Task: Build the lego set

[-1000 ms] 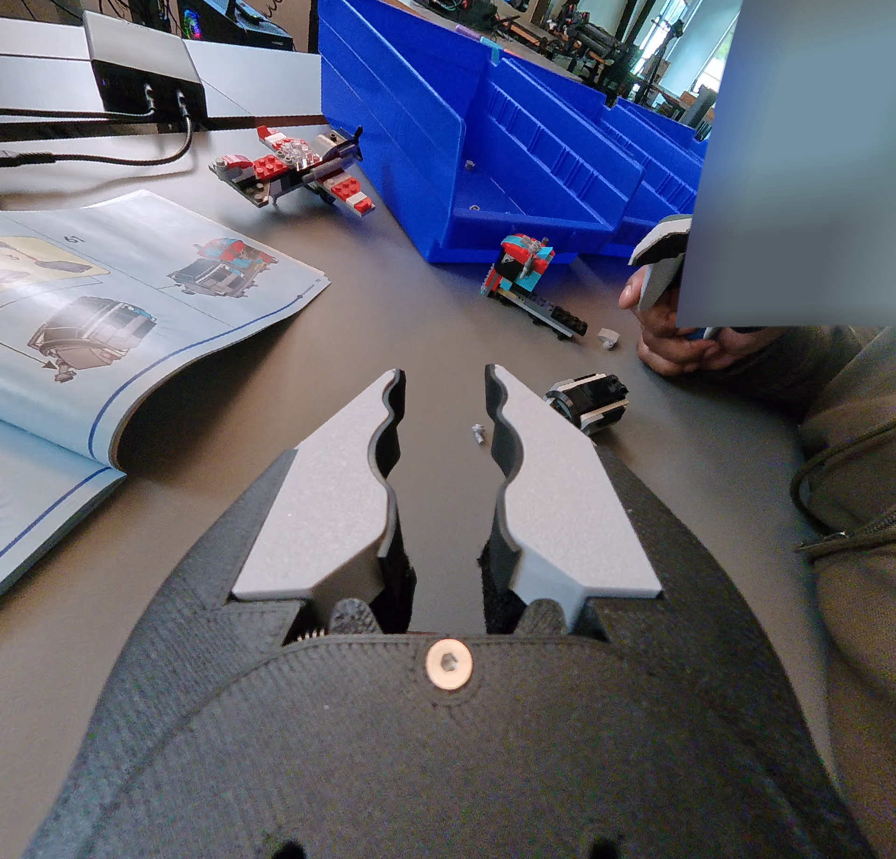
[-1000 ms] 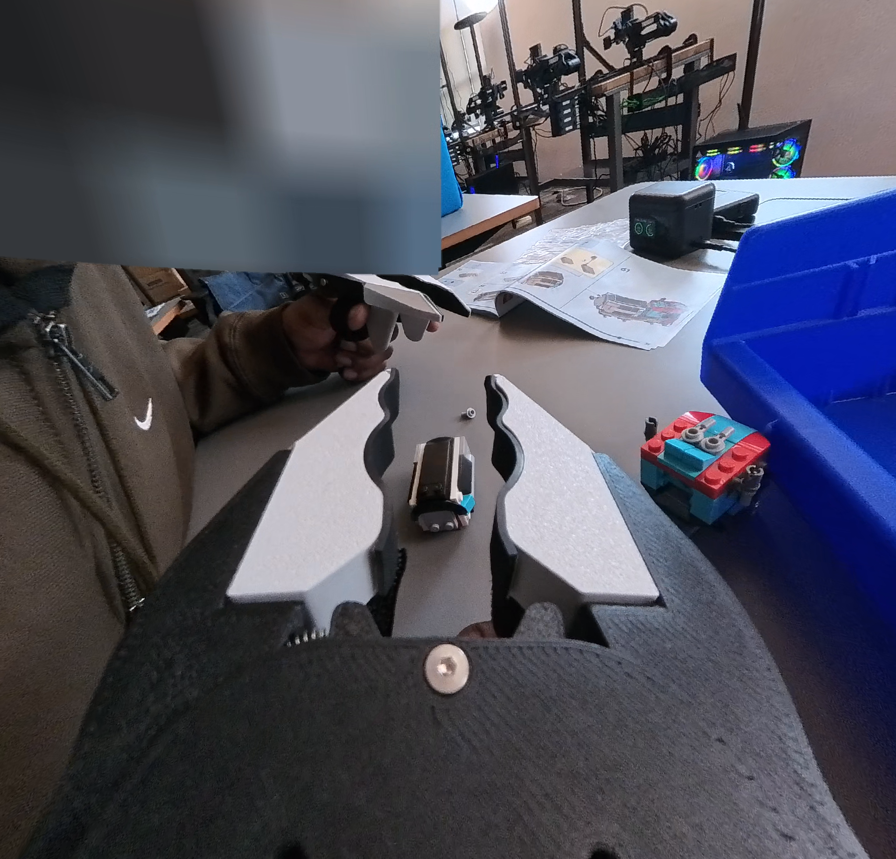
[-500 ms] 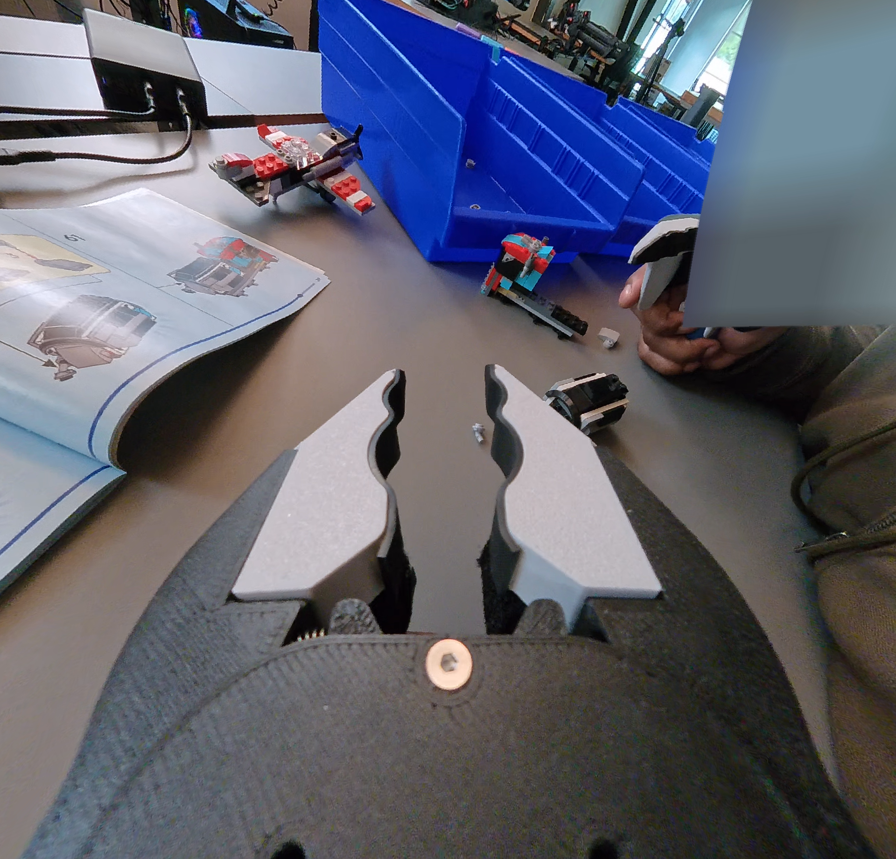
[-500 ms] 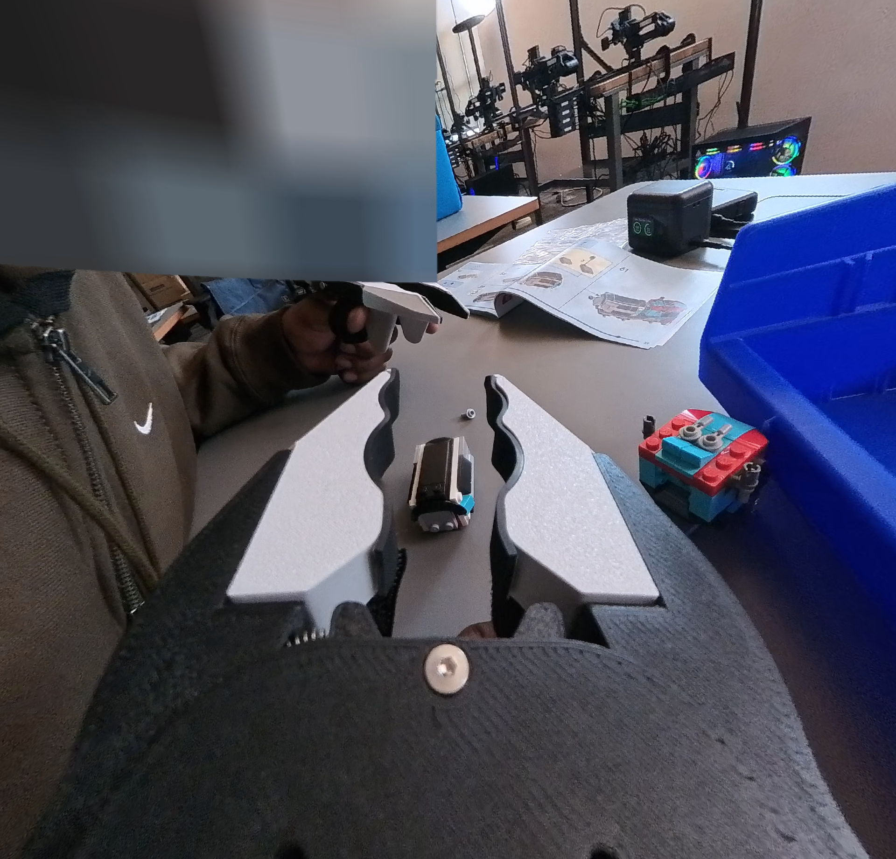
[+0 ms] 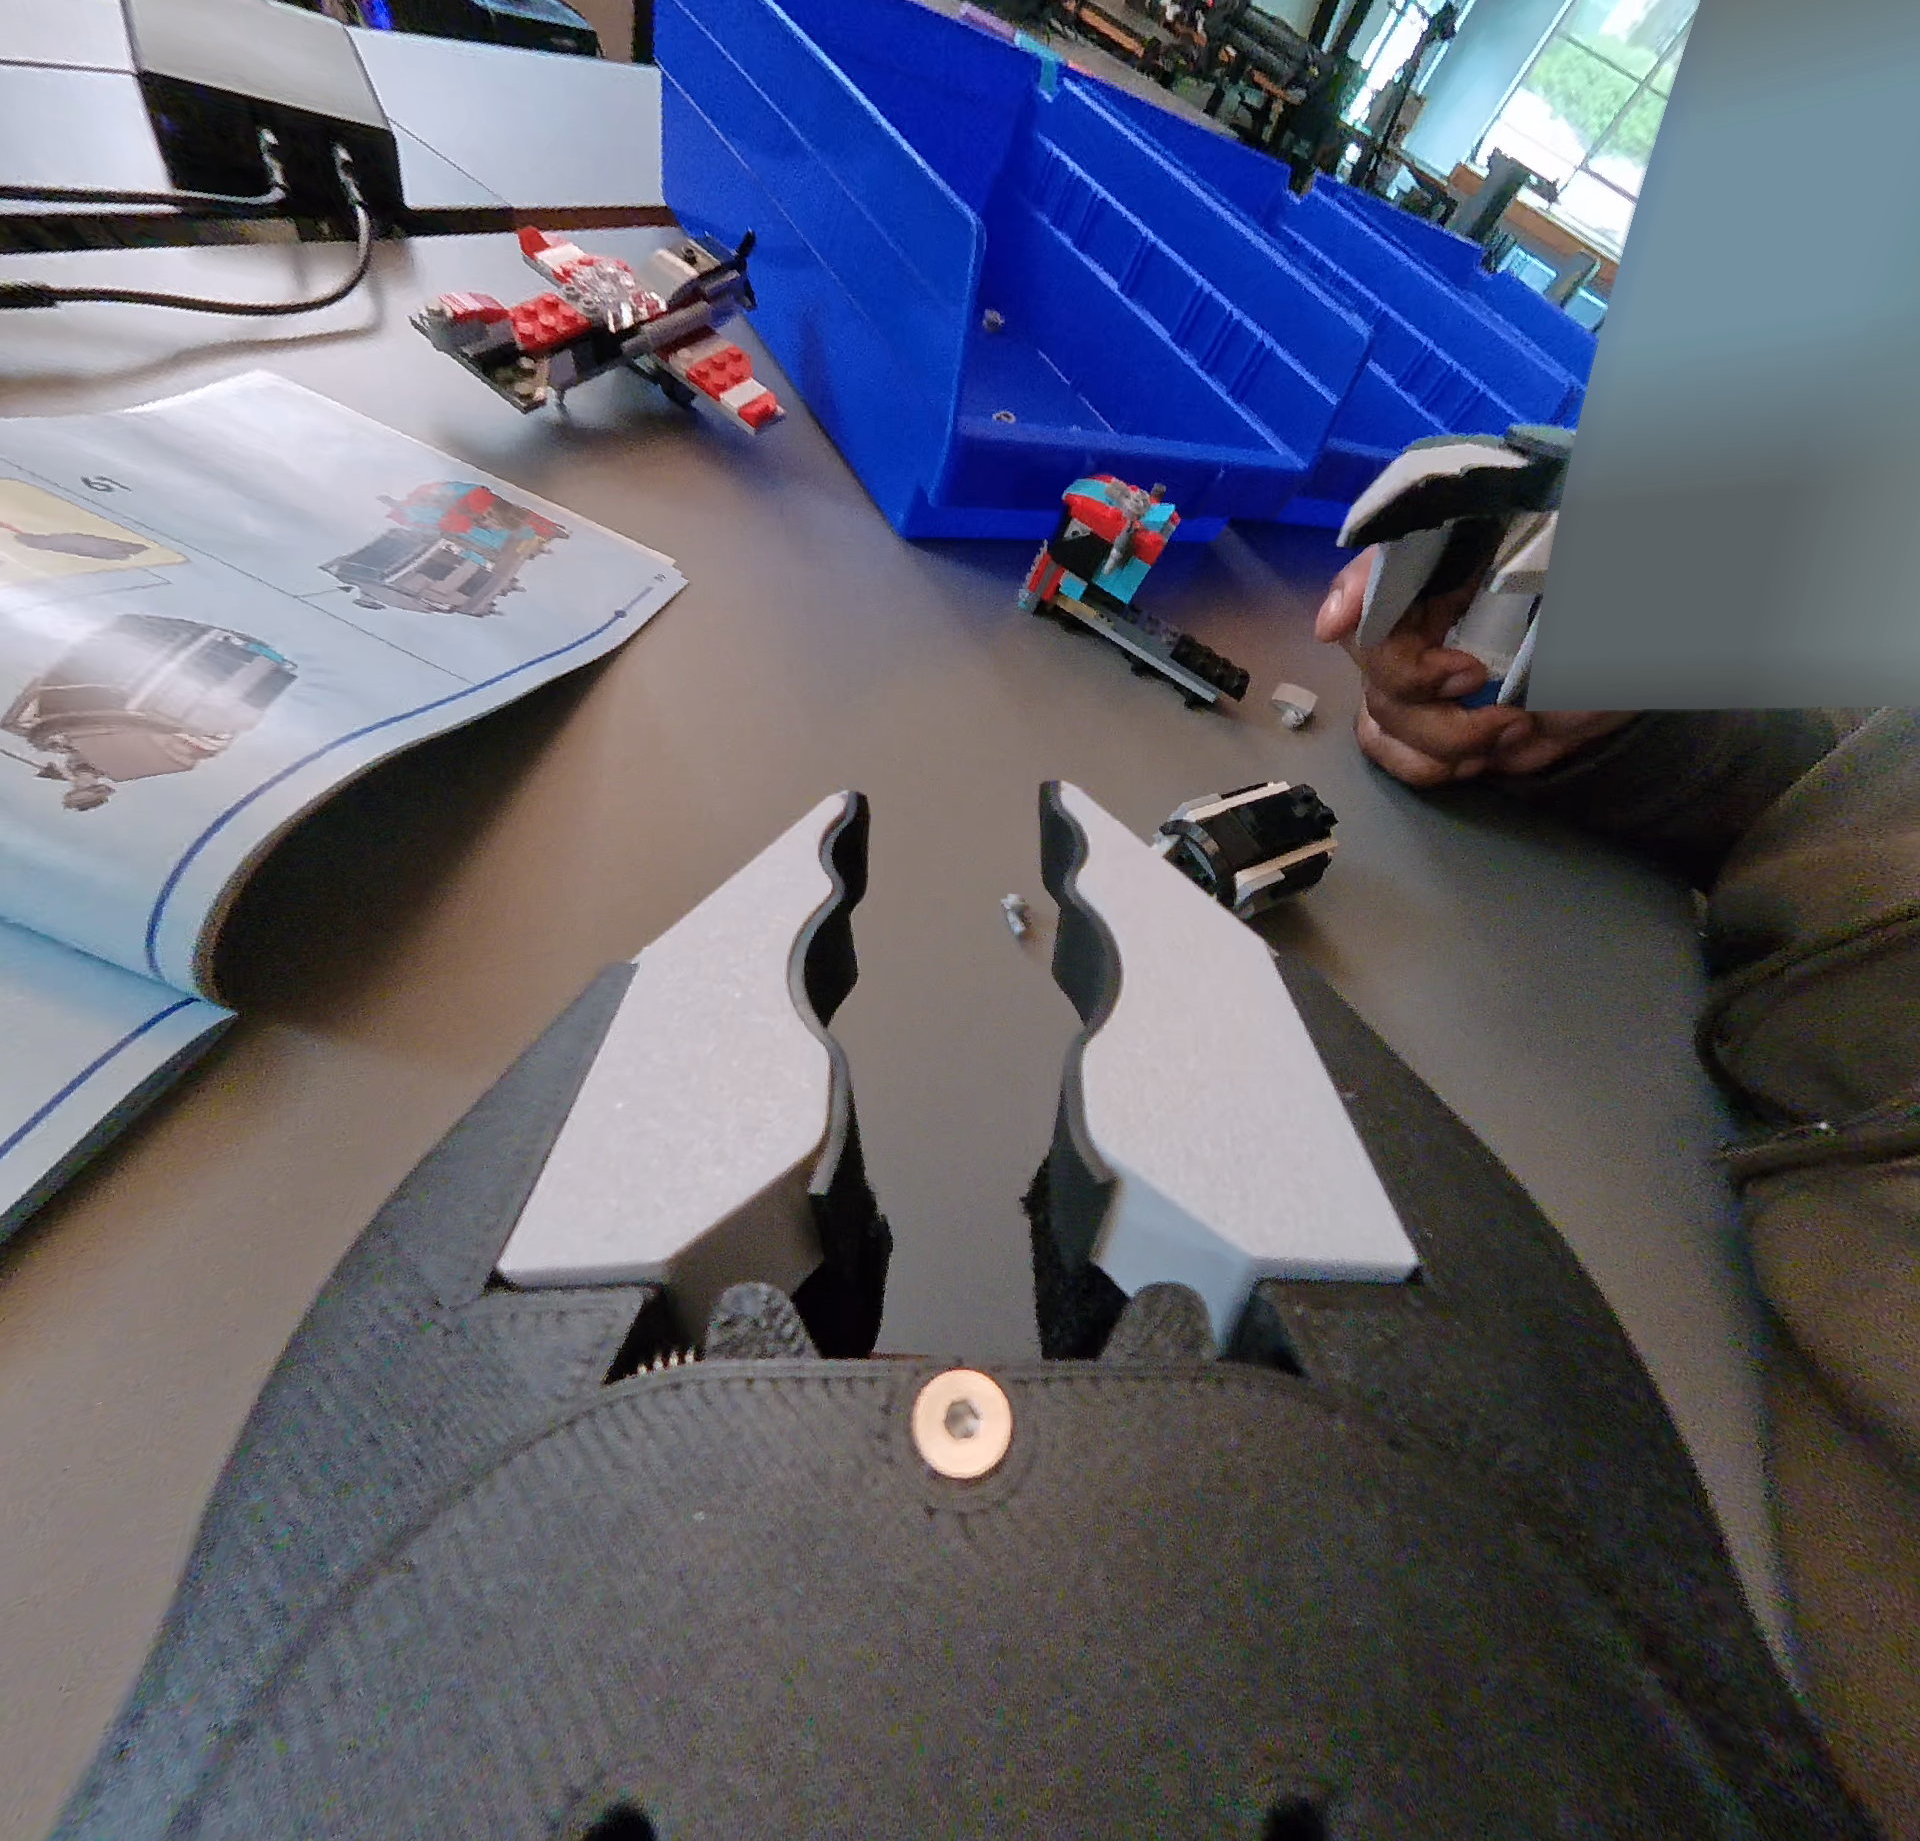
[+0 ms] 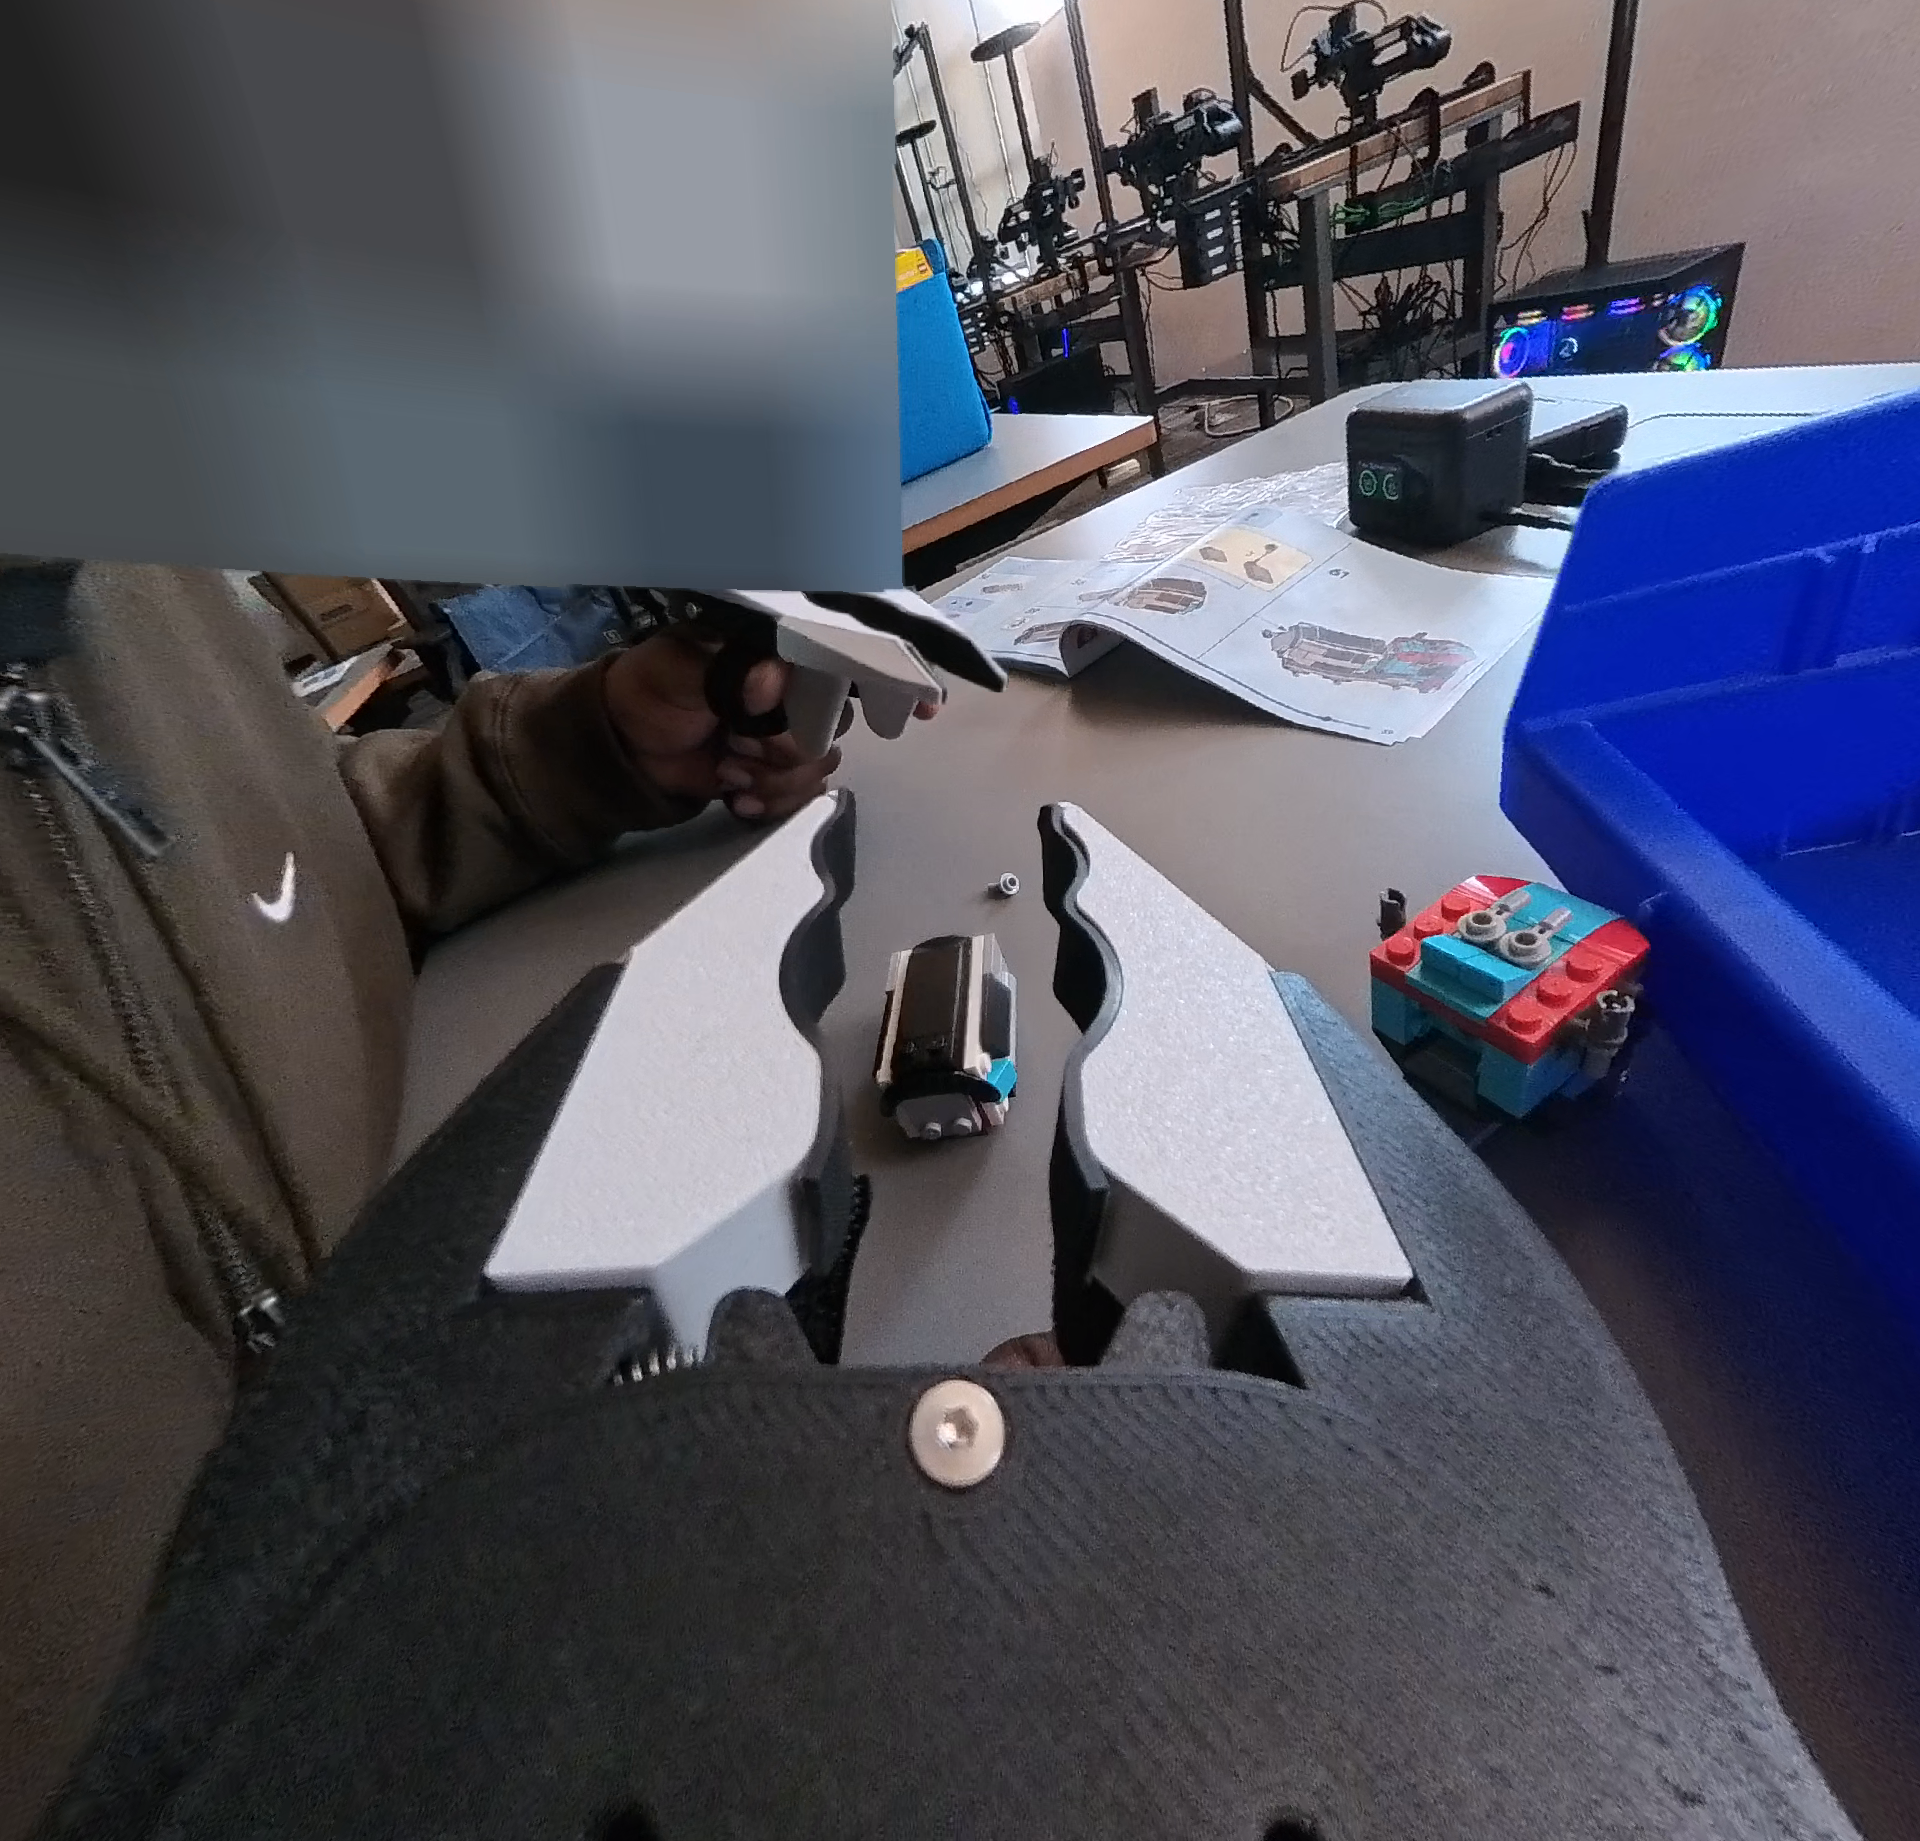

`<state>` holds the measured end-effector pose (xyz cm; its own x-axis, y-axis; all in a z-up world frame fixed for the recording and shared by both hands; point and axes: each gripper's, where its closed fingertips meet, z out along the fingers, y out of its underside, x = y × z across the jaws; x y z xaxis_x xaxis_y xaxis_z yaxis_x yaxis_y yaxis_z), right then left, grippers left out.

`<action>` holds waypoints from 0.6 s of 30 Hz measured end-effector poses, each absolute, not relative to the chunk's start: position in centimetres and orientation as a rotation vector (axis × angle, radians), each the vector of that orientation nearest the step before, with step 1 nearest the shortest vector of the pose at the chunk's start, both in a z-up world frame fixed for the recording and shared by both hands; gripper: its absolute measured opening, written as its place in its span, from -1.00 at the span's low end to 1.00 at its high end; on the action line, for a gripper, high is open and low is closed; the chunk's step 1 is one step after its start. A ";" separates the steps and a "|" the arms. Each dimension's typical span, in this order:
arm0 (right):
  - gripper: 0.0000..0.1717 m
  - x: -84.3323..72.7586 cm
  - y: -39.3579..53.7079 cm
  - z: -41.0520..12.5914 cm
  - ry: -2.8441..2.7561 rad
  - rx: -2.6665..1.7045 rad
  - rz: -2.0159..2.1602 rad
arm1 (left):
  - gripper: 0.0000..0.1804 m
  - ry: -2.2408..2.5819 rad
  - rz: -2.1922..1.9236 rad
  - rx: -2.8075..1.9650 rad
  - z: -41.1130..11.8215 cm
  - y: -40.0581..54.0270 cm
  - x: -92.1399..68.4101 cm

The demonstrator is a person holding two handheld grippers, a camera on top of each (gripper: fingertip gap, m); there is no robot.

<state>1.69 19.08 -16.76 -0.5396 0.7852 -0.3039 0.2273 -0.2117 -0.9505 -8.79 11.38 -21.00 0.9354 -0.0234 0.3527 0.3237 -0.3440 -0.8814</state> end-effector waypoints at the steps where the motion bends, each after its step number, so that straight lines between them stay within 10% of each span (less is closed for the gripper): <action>1: -0.57 1.7 19.0 -16.8 -1.641 -1.185 1.794 | -0.62 -0.208 -0.365 -1.909 -21.2 11.4 -8.6; 18: -0.57 1.8 18.1 -18.0 -1.734 -1.194 1.661 | -0.71 0.085 -0.118 -2.280 -26.1 12.3 -5.3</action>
